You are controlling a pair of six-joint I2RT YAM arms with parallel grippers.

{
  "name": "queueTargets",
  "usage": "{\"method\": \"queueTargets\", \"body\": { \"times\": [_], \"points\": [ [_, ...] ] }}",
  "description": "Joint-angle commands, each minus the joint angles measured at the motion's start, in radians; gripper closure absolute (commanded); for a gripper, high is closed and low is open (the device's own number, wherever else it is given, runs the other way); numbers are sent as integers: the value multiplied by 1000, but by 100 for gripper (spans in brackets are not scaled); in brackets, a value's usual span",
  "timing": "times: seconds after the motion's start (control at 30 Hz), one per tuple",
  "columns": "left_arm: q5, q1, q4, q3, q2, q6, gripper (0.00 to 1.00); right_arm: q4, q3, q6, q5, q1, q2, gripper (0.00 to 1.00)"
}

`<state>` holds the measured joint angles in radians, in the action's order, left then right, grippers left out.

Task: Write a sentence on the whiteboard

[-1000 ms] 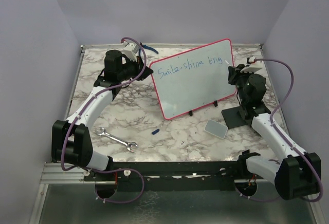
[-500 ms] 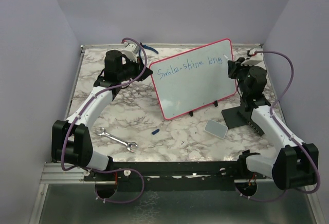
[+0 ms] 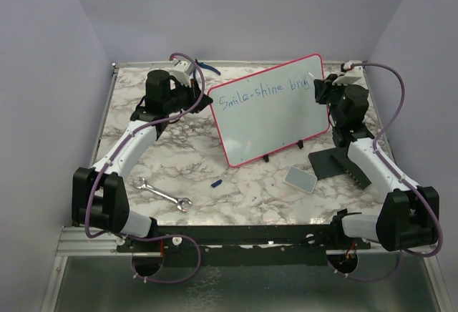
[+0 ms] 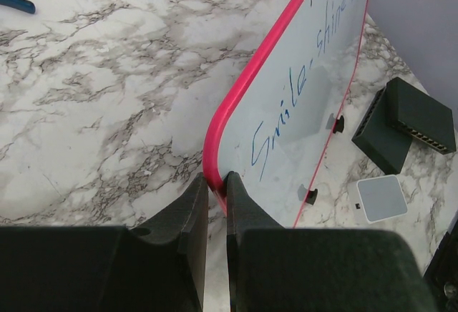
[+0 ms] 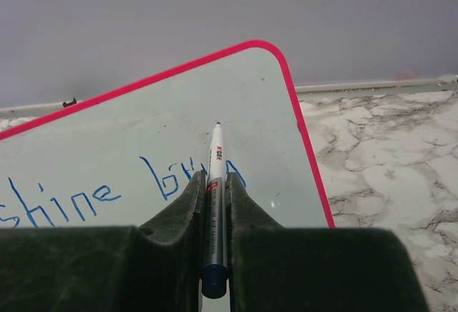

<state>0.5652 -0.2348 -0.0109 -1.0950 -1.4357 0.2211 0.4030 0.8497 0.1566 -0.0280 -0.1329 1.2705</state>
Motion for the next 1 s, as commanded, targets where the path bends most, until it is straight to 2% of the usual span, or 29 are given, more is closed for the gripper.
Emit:
{"method": "queueTargets", "body": {
  "times": [0.0, 0.57, 0.97],
  "points": [
    [19, 5, -14, -3, 9, -42, 100, 29, 39, -15, 16, 10, 21, 99],
    [18, 6, -14, -2, 15, -51, 100, 26, 26, -27, -5, 15, 61, 99],
    [19, 5, -14, -3, 18, -49, 100, 14, -62, -3, 0, 15, 18, 99]
  ]
}}
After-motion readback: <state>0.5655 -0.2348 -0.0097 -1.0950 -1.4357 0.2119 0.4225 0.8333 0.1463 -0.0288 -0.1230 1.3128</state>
